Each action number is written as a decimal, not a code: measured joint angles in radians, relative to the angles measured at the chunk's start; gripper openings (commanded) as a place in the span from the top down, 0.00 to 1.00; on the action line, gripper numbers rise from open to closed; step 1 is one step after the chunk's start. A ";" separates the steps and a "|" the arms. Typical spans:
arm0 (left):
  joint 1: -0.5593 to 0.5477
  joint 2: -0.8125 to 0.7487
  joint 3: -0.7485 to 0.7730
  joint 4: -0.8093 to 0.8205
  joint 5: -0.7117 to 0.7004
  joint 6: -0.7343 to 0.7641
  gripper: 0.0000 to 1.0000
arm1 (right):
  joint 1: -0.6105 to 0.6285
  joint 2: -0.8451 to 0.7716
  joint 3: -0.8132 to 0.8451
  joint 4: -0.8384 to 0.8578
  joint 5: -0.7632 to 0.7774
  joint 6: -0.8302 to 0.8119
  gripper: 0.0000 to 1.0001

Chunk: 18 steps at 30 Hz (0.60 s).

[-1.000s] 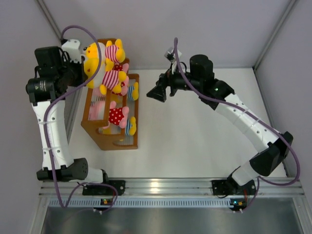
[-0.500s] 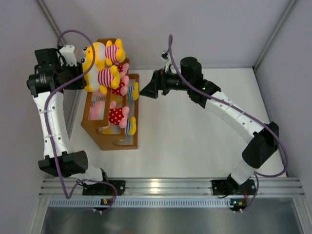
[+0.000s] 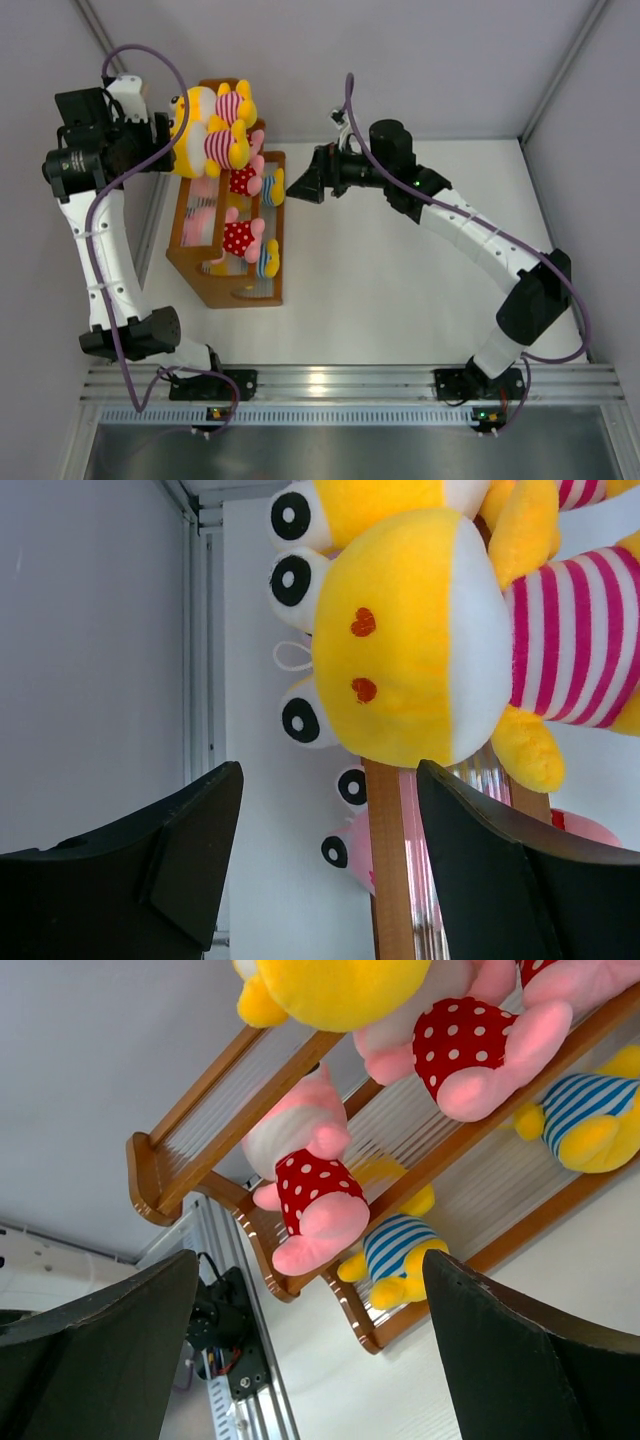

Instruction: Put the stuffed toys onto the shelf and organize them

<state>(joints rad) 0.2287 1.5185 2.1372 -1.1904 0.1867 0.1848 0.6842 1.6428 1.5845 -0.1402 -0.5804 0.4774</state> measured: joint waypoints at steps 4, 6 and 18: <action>0.000 -0.008 0.009 0.000 -0.018 0.004 0.23 | 0.000 0.000 0.000 0.002 0.003 0.013 0.06; 0.000 -0.014 0.009 0.000 -0.035 0.010 0.20 | 0.000 0.000 0.000 0.001 0.008 0.014 0.06; 0.000 -0.257 -0.306 0.035 -0.353 0.037 0.06 | -0.109 -0.142 -0.131 -0.259 0.357 -0.031 0.03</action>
<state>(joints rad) 0.2287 1.2613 1.8309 -1.1557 -0.1665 0.2214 0.5751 1.5009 1.4536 -0.3988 -0.2230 0.4465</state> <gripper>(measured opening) 0.930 0.965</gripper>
